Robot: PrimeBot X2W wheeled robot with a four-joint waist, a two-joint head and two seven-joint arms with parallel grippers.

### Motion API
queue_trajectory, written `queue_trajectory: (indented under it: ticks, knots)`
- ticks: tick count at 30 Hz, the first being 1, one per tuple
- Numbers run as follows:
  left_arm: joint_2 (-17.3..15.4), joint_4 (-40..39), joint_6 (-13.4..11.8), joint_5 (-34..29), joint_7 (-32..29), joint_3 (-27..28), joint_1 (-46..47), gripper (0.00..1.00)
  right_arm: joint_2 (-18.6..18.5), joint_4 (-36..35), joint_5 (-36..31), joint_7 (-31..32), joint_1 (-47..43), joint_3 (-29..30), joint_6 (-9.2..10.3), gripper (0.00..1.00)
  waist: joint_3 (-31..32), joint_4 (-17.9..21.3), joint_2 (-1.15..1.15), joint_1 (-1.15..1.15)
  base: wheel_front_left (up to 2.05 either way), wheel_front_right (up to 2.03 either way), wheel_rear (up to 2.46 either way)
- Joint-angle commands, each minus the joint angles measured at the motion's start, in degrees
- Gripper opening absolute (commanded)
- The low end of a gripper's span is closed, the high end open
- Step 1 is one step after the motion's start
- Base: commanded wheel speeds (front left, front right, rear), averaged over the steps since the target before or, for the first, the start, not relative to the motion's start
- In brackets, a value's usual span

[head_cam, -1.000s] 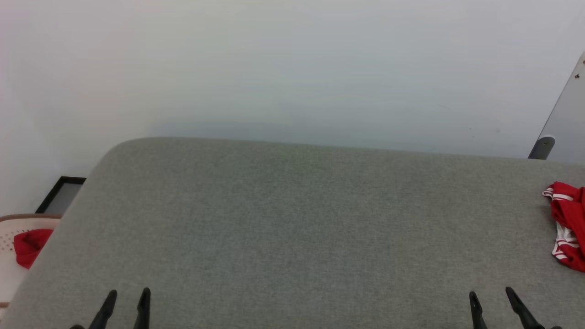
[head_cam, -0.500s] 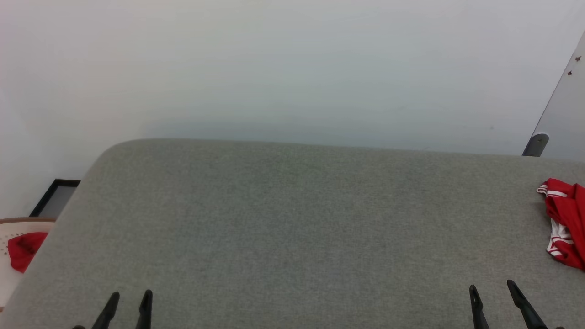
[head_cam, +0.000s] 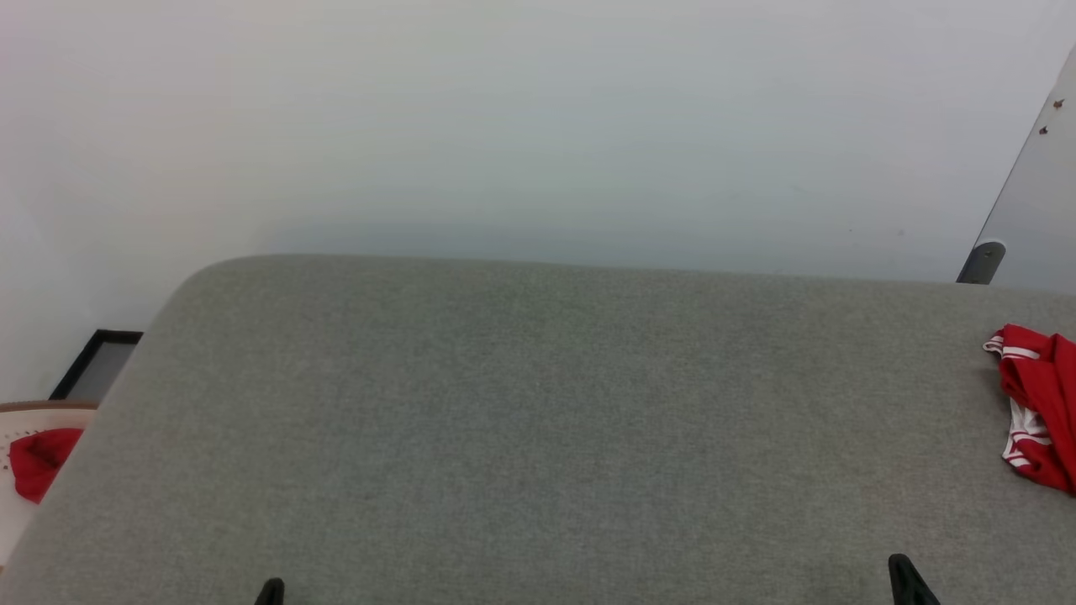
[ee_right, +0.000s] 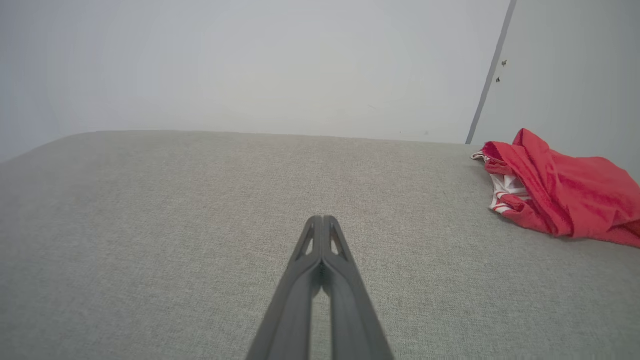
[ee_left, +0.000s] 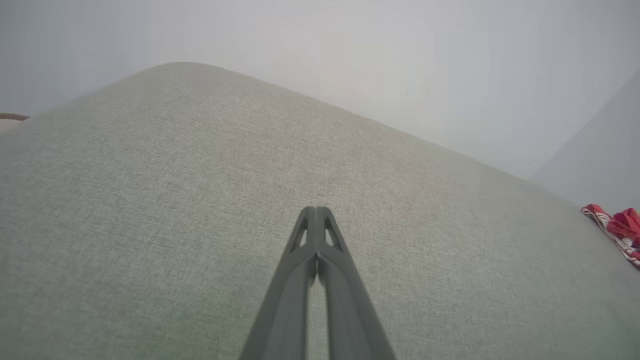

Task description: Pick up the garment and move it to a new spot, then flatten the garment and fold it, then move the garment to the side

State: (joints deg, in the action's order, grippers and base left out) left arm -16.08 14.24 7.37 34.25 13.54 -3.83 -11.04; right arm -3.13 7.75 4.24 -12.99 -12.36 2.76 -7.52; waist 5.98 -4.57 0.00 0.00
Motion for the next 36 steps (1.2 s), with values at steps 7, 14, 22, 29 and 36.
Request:
queue_trajectory:
  ticks: [7,14,22,29,36]
  knots:
    - [1.0,-0.7,0.0,6.9,-2.2,1.6,3.1,0.00,-0.1,-0.1,10.6,2.1,3.1,0.6,0.01,0.00,-0.4,0.3,0.00,0.00,0.00,0.00,0.00]
    - [2.2,-0.7,0.0,12.1,-4.0,2.5,4.6,0.00,-0.1,0.5,18.4,3.9,4.7,0.9,0.01,0.00,-0.8,0.6,0.00,0.00,0.00,0.00,0.00]
    - [3.5,-0.6,0.0,17.5,-5.9,3.5,6.1,0.00,0.0,1.1,26.6,5.7,6.4,1.3,0.01,0.00,-1.2,0.9,0.00,0.00,0.00,0.00,0.00]
    - [4.5,-0.6,0.1,21.8,-7.4,4.2,7.4,0.00,0.0,1.7,33.2,7.1,7.7,1.5,0.02,0.00,-1.5,1.1,0.00,0.00,0.00,0.00,0.00]
    - [5.3,-0.6,0.1,25.3,-8.6,4.8,8.4,0.00,0.0,2.1,38.4,8.3,8.8,1.7,0.02,0.00,-1.8,1.4,0.00,0.00,0.00,0.00,0.00]
